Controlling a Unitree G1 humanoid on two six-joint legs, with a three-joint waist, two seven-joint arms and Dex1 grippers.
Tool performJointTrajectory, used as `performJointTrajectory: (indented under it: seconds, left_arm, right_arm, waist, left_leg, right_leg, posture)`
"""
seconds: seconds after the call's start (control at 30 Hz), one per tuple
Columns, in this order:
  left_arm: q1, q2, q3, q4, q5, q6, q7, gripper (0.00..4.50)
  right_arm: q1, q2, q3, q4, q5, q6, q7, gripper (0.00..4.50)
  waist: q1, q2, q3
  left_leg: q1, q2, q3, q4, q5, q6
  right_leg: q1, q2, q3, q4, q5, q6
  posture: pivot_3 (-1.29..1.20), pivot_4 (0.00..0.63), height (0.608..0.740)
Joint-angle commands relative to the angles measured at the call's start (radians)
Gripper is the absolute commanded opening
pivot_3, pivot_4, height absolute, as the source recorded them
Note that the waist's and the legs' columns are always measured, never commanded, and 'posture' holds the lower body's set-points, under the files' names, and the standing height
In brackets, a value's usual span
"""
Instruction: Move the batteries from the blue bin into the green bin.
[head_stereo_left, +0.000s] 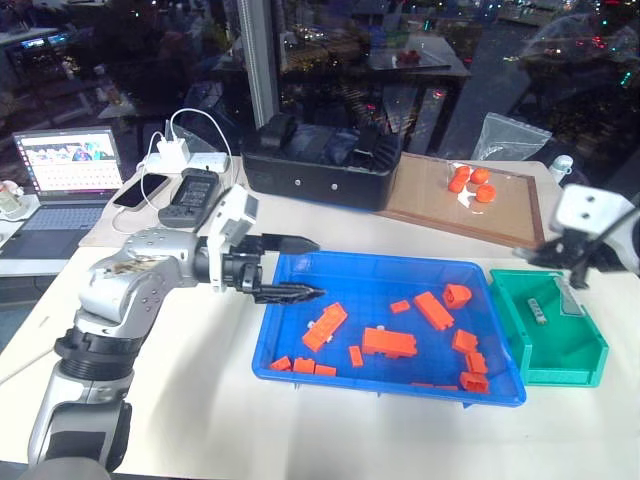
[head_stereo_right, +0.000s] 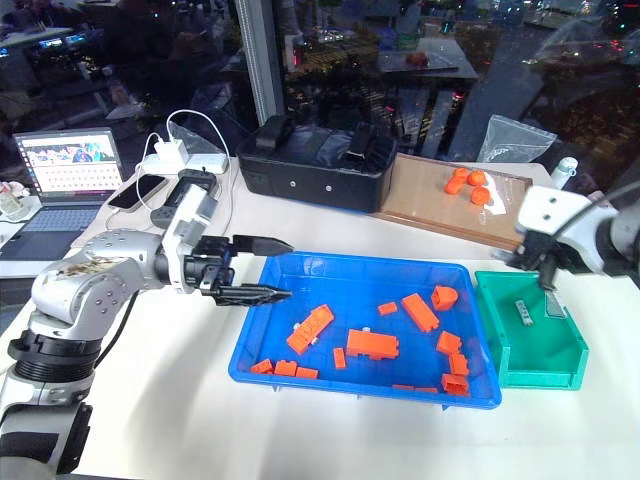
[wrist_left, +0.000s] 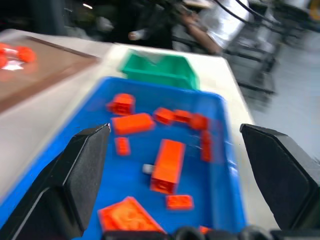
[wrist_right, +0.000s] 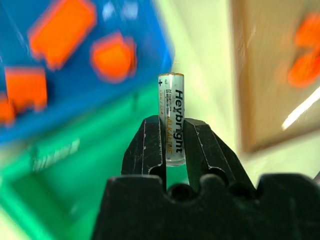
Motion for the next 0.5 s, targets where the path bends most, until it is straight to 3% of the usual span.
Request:
performJointTrajectory:
  seconds: [0.03,0.17,0.23,0.33,0.5]
  left_arm:
    - [-0.028,0.009,-0.018,-0.006,0.026,-0.051,-0.048,4.5]
    - [-0.025,0.017,-0.021,-0.007,0.045,-0.065,-0.06,4.5]
    - [-0.01,0.029,-0.017,-0.02,0.05,-0.065,-0.065,4.5]
    - [0.013,0.044,-0.012,-0.037,0.06,-0.076,-0.064,4.5]
    - [0.029,0.053,0.001,-0.046,0.06,-0.073,-0.059,4.5]
  right_arm:
    - [0.025,0.013,-0.057,-0.032,0.002,0.029,-0.062,0.22]
    - [0.044,0.072,-0.014,0.018,-0.024,0.035,-0.137,0.22]
    - [0.059,0.099,0.008,0.049,-0.026,0.038,-0.148,1.22]
    - [0.066,0.116,0.036,0.079,-0.045,0.013,-0.162,2.07]
    - [-0.016,0.11,0.031,0.059,-0.026,0.051,-0.143,3.95]
  waist:
    - [-0.007,0.001,0.0]
    - [-0.021,0.002,0.0]
    - [-0.021,0.002,0.0]
    - [-0.019,0.002,0.0]
    - [-0.019,0.003,0.001]
  left_leg:
    - [0.0,0.0,-0.001,0.0,0.0,0.0]
    - [0.0,0.0,-0.002,0.0,0.0,0.0]
    - [0.001,0.0,-0.003,0.0,0.0,0.0]
    - [0.001,0.0,-0.002,0.0,0.0,0.0]
    - [0.001,-0.001,-0.003,0.001,0.0,0.0]
  right_leg:
    - [0.0,0.0,0.001,0.0,0.0,0.0]
    - [0.0,0.002,0.001,0.001,0.0,0.001]
    - [0.001,0.002,0.001,0.001,0.0,0.001]
    - [0.001,0.002,0.002,0.001,0.0,0.002]
    - [0.001,0.001,0.002,0.001,-0.001,0.003]
  posture:
    - [0.0,0.15,0.738]
    - [0.0,0.15,0.738]
    - [0.0,0.15,0.738]
    - [0.0,0.15,0.738]
    - [0.0,0.15,0.738]
